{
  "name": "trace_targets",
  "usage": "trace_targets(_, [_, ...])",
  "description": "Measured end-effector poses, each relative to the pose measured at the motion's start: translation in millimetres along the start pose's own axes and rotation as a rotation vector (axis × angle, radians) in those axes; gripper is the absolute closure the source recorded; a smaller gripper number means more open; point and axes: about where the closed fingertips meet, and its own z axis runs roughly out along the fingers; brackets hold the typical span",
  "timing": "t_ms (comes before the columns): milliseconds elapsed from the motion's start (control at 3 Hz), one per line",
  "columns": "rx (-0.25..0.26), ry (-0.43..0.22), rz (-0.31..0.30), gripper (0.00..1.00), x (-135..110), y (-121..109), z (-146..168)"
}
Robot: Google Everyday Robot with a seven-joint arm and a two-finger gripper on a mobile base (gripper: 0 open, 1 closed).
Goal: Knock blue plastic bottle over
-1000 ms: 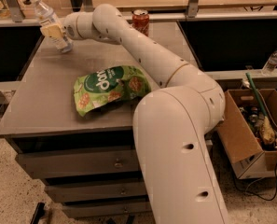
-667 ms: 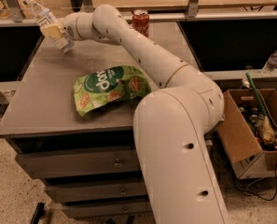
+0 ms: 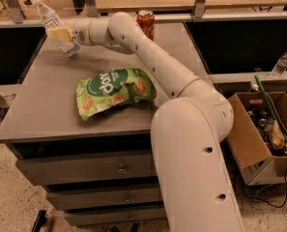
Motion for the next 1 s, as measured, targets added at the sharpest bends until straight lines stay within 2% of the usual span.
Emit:
trace_targets(333, [-0.028,-0.047,0.017,1.0,0,-1,-8])
trace_targets(667, [-0.048,-0.03,0.007,1.0,-5,2,-14])
trace_targets(1000, [-0.061,0.025,-0.029,1.0,-11,3,-25])
